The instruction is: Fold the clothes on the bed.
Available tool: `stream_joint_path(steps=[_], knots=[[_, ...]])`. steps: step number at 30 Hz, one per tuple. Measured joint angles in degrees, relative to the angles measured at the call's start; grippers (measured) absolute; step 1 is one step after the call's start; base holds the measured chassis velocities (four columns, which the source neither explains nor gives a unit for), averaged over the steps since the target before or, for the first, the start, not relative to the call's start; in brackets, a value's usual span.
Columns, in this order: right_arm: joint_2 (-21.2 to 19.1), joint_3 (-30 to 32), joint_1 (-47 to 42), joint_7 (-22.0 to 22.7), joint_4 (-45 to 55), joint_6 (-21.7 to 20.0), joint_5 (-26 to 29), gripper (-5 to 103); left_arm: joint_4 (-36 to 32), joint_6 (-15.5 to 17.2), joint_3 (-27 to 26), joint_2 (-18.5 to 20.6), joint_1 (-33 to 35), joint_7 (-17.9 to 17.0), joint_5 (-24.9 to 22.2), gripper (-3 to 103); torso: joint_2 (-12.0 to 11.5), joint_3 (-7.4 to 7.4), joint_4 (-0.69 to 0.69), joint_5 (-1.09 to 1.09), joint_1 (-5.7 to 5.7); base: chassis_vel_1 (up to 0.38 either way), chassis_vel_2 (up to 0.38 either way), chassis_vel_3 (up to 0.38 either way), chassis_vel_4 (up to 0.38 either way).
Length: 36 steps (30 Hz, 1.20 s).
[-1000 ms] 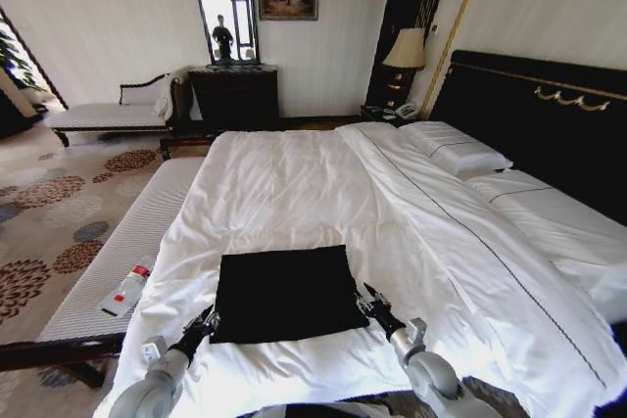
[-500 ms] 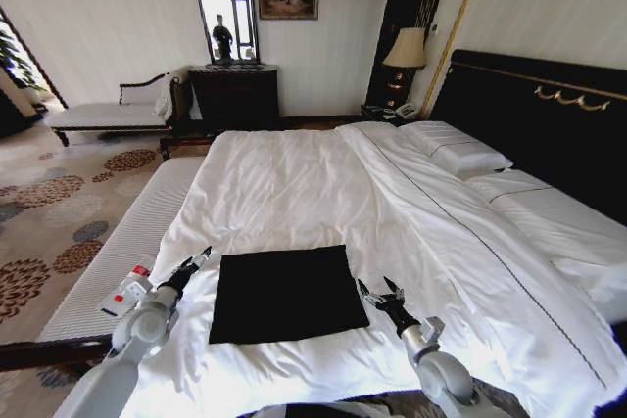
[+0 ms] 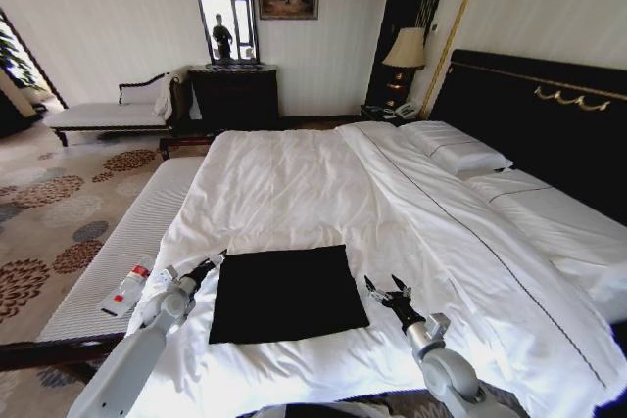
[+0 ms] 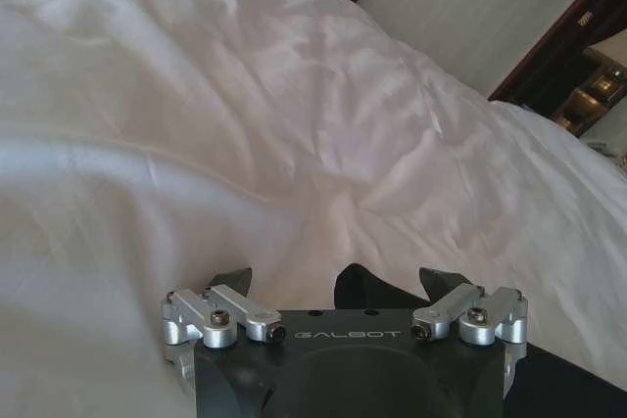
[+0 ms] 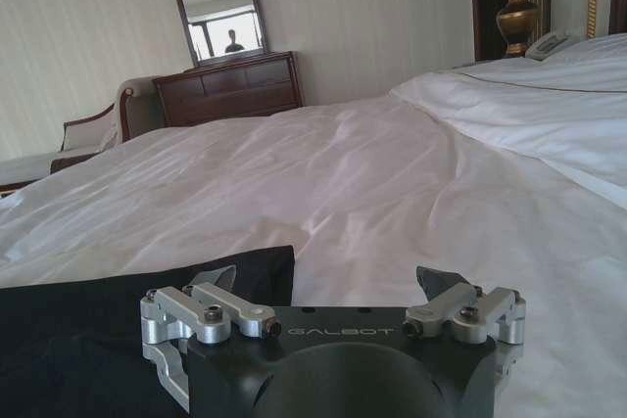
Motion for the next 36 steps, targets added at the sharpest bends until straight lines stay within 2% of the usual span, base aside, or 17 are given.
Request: stream_joint_path(steps=[4, 8, 10, 11, 12, 15, 17, 18, 21, 24, 29, 31, 36], knots=[[0.21, 0.03, 0.14, 0.47, 0.16, -0.2, 0.15, 100, 0.09, -0.08, 0.49, -0.3, 0.42, 0.24, 0.98, 98, 0.0, 0.0, -0.01, 0.0, 0.0, 0.0, 0.0, 0.0, 0.0], [0.35, 0.09, 0.15, 0.71, 0.36, -0.29, 0.32, 100, 0.11, -0.21, 0.85, -0.45, 0.53, 0.53, 1.61, 90, 0.0, -0.01, -0.01, 0.01, 0.0, 0.0, 0.0, 0.0, 0.0], [0.36, 0.09, 0.17, 0.73, 0.37, -0.3, 0.36, 100, 0.17, -0.22, 0.9, -0.5, 0.47, 0.57, 1.68, 90, 0.01, -0.01, -0.01, 0.0, 0.0, 0.0, 0.0, 0.0, 0.0], [0.35, 0.09, 0.24, 0.77, 0.41, -0.32, 0.45, 100, 0.36, -0.23, 1.06, -0.62, 0.19, 0.66, 1.9, 79, 0.0, 0.0, -0.01, 0.0, 0.0, 0.0, 0.0, 0.0, 0.0], [0.34, 0.08, 0.27, 0.8, 0.46, -0.34, 0.49, 100, 0.48, -0.24, 1.13, -0.68, 0.03, 0.73, 2.06, 79, 0.0, -0.01, -0.01, 0.0, 0.0, 0.0, 0.0, 0.0, 0.0], [0.3, 0.07, 0.26, 0.89, 0.69, -0.42, 0.6, 100, 1.09, -0.37, 1.42, -0.77, -0.66, 0.87, 2.38, 62, 0.0, 0.0, -0.01, 0.0, 0.0, 0.0, 0.0, 0.0, 0.0], [0.3, 0.08, 0.24, 0.91, 0.76, -0.43, 0.65, 100, 1.24, -0.39, 1.46, -0.79, -0.84, 0.88, 2.39, 62, 0.0, -0.01, -0.01, 0.0, 0.0, 0.0, 0.0, 0.0, 0.0], [0.27, 0.1, 0.2, 0.95, 0.88, -0.47, 0.77, 100, 1.56, -0.41, 1.55, -0.83, -1.19, 0.88, 2.38, 52, 0.0, -0.01, -0.01, 0.0, 0.0, 0.0, 0.0, 0.0, 0.0], [0.21, 0.17, 0.2, 1.02, 0.99, -0.52, 0.96, 100, 1.95, -0.42, 1.72, -0.9, -1.63, 0.88, 2.25, 46, 0.0, -0.01, -0.01, 0.0, 0.0, 0.0, 0.0, 0.0, 0.0], [0.16, 0.26, 0.21, 1.17, 1.25, -0.7, 1.24, 100, 2.26, -0.44, 1.97, -1.07, -2.08, 0.85, 2.06, 29, 0.0, 0.0, -0.01, 0.0, 0.0, 0.0, 0.0, 0.0, 0.0], [0.07, 0.29, 0.23, 1.37, 1.41, -0.83, 1.43, 100, 2.29, -0.45, 2.14, -1.32, -2.19, 0.77, 1.99, 19, 0.0, -0.01, -0.01, 0.0, -0.01, 0.0, 0.0, 0.0, 0.0], [-0.1, 0.3, 0.37, 1.66, 1.45, -1.05, 1.59, 100, 2.37, -0.45, 2.27, -1.52, -2.19, 0.75, 2.02, 7, 0.01, 0.0, -0.01, 0.0, -0.01, 0.0, 0.0, 0.0, 0.0], [-1.01, -0.14, 2.07, 2.34, 1.13, -1.83, 2.86, 100, 2.49, -0.46, 2.29, -1.72, -2.14, 0.47, 2.02, 1, 0.01, 0.0, -0.01, 0.0, 0.0, 0.0, 0.0, 0.0, 0.0]])
